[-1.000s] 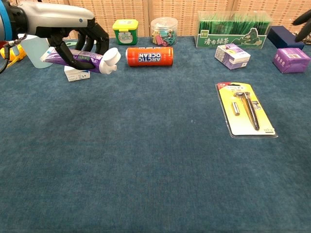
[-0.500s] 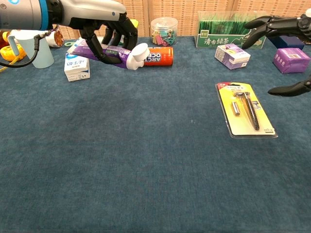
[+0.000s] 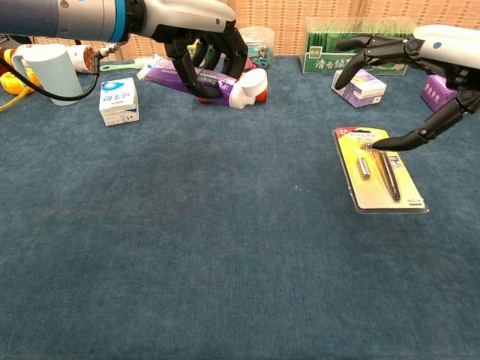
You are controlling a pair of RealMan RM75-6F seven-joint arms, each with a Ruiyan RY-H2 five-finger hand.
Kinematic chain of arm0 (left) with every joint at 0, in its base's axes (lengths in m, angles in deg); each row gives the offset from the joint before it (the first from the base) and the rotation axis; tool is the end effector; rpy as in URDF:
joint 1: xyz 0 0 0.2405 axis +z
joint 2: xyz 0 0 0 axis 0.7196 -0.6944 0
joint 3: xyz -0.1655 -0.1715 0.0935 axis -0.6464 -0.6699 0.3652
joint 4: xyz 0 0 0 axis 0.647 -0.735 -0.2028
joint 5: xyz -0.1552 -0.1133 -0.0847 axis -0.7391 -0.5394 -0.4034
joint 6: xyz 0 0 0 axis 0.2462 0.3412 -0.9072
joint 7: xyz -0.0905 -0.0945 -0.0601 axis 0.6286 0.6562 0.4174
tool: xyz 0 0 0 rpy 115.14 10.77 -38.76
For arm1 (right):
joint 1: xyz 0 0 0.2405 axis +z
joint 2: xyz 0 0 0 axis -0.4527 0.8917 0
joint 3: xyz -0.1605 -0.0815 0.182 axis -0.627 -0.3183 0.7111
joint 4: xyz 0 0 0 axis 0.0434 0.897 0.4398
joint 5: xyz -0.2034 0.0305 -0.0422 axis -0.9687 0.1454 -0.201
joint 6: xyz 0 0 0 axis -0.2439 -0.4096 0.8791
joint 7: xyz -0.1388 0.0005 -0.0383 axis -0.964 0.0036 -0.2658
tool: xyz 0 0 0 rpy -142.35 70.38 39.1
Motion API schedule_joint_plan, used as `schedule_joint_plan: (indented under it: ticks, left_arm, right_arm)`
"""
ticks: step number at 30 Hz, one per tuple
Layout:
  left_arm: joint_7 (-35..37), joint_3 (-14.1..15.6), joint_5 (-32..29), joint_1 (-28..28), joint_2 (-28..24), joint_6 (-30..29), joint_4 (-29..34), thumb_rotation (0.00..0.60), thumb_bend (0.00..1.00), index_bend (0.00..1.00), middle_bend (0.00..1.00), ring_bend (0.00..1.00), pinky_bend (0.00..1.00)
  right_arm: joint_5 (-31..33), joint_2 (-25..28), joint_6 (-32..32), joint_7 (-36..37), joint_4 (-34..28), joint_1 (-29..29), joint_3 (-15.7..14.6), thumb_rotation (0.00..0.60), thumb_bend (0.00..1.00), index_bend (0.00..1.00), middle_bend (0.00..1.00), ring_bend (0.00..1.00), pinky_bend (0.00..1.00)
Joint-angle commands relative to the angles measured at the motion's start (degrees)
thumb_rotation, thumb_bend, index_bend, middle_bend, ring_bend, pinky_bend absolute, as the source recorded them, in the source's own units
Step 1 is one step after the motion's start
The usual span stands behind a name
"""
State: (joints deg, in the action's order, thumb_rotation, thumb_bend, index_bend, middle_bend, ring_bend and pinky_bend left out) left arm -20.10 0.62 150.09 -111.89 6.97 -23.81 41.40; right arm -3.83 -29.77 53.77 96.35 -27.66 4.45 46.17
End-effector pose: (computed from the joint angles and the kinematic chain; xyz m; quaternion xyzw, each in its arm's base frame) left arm -0.0251 0.3936 0.0186 -0.8637 -0.2525 -0.3290 0.2864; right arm -0.1669 -0.2920 0.0564 0.6948 -0.4351 0.5073 0.2658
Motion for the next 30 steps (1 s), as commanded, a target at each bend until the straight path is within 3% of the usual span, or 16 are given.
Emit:
schedule_joint_plan:
  ticks: [1, 12, 30]
  left_arm:
    - [-2.85, -0.06, -3.52, -1.81, 0.87, -0.36, 0.53, 0.600, 0.38, 0.65, 0.53, 0.53, 0.53]
    - [-7.53, 0.51, -10.97, -5.68, 2.20, -1.33, 0.69, 0.600, 0.38, 0.65, 0.53, 0.53, 0.53]
    - [-8.48, 2.04, -14.81, -8.34, 5.59, -2.71, -2.32, 0.600, 0.38, 0.65, 0.53, 0.54, 0.53]
  right_arm:
    - [0.07, -0.46, -0.07, 0.26, 0.36, 0.68, 0.22, 0.600, 0.22, 0.28, 0.00, 0.00, 0.00]
    - [0.92, -0.95, 0.72, 0.08, 0.07, 2.20, 0.58, 0.600, 0.22, 0.22, 0.00, 0.00, 0.00]
    - [2.36, -2.21, -0.63, -0.87, -0.18, 4.40, -0.30, 0.600, 0.22, 0.22, 0.00, 0.00, 0.00]
